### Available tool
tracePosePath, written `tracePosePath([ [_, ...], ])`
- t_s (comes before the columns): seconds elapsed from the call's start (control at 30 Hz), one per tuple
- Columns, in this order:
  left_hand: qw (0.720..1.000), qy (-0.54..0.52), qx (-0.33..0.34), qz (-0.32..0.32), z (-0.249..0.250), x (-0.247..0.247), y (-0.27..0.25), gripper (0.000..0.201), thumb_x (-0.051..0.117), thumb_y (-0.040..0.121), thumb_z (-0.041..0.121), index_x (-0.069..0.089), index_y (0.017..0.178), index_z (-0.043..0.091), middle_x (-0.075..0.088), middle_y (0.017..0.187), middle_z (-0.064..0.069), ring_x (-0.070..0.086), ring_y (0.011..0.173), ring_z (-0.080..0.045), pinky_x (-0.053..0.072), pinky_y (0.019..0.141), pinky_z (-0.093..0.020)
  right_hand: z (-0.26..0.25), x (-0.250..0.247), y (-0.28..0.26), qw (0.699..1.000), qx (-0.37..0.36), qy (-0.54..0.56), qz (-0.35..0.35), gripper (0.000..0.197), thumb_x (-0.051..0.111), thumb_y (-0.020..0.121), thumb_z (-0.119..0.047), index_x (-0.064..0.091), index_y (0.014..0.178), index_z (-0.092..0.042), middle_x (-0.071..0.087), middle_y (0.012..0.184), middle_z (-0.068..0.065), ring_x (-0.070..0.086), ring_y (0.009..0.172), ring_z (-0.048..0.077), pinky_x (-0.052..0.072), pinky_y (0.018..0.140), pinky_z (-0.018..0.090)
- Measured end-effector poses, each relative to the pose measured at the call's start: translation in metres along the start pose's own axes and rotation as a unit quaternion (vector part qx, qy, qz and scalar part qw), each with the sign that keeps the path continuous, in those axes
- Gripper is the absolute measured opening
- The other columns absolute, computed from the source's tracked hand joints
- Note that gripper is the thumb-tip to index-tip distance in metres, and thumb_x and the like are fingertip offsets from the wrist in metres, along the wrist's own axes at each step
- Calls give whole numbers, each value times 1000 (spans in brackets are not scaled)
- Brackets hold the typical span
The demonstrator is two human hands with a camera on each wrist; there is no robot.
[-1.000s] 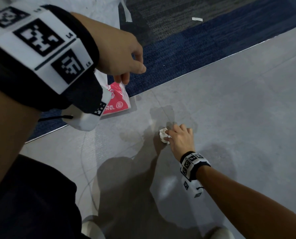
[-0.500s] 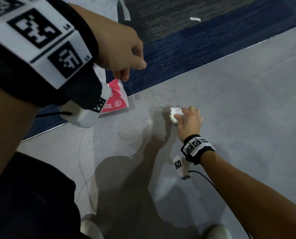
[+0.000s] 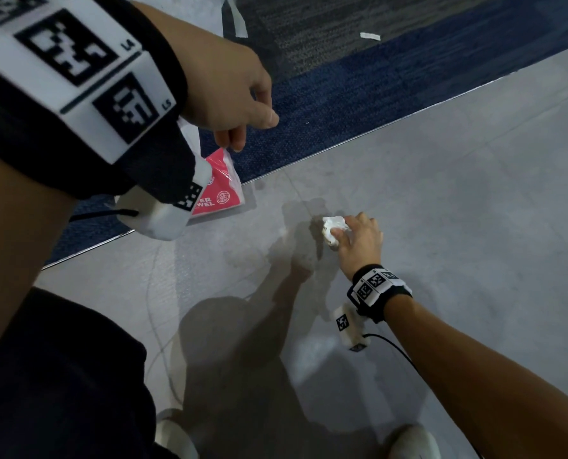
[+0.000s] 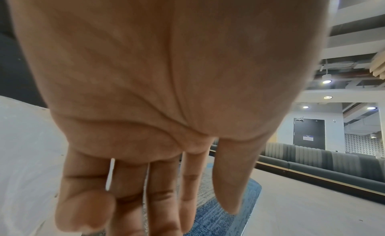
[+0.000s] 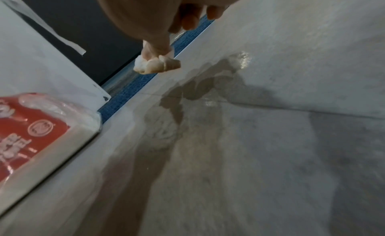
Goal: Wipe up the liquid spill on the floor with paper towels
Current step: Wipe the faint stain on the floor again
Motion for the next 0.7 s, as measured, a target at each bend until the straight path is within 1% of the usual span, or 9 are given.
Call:
tracePosePath([
  [0.1,1000,1,5,4,-1,1,2,32,45,96,37,58,115,14,70,74,2,66,72,-12,45,62,-23,-4,14,-12,999,-12,-24,-23,17,58,91,-23,65,103,-13,57,102,10,49,98,32,36,82,41],
  [0.17,1000,-3,3,8,-4,1,3,33,45,96,37,58,114,14,70,73,2,66,71,-12,43,71,-20,-6,24,-22,998,-16,-41,-41,16,57,91,-25,65,101,-15,57,101,10,48,98,32,35,80,41],
  [0.33,1000,6,0,15,-8,-1,3,32,46,95,37,59,114,14,70,72,2,65,69,-10,41,62,-21,-17,35,-40,995,-58,-75,-41,20,66,84,-37,68,100,-25,54,93,1,47,91,25,29,72,35],
  [0.47,1000,-4,-9,12,-14,0,2,32,46,96,36,59,114,13,70,73,0,65,70,-13,41,64,-21,-21,32,-38,990,-70,-120,-30,22,73,77,-28,68,97,-33,49,87,-3,45,84,22,34,70,36],
  [0.5,1000,-3,-10,13,-14,0,2,32,46,96,36,59,114,13,70,73,0,66,70,-15,41,65,-22,-22,31,-37,988,-77,-130,-27,20,73,76,-29,69,95,-33,48,86,-3,44,83,22,34,69,36],
  [0.57,1000,9,-9,10,-15,0,2,32,46,95,37,58,114,13,70,73,0,66,70,-15,47,71,-29,-23,29,-36,987,-91,-130,-29,15,73,76,-36,71,90,-31,49,85,-1,45,81,24,33,69,37],
  [0.63,1000,20,-10,0,-15,2,3,31,46,95,37,58,113,14,70,73,1,66,70,-14,53,80,-40,-24,29,-37,986,-105,-128,-33,14,76,74,-32,72,86,-30,50,83,1,46,78,25,30,67,36],
  [0.67,1000,19,-10,-3,-15,2,2,31,46,96,37,58,113,14,70,73,1,66,70,-14,54,79,-40,-25,29,-39,985,-109,-129,-38,13,76,73,-28,72,85,-29,51,82,1,47,78,25,28,66,35],
  [0.7,1000,16,-10,-2,-16,2,2,31,46,96,37,58,113,14,70,72,1,66,70,-14,53,74,-36,-25,30,-42,985,-111,-128,-44,13,76,72,-25,72,84,-29,52,82,0,47,78,25,28,66,35],
])
Point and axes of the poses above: each hand's wrist, its own y-axis towards the middle knuckle, its own x-axis out of the palm, z = x × y, the point moved 10 cm from there along y, towards the middle knuckle
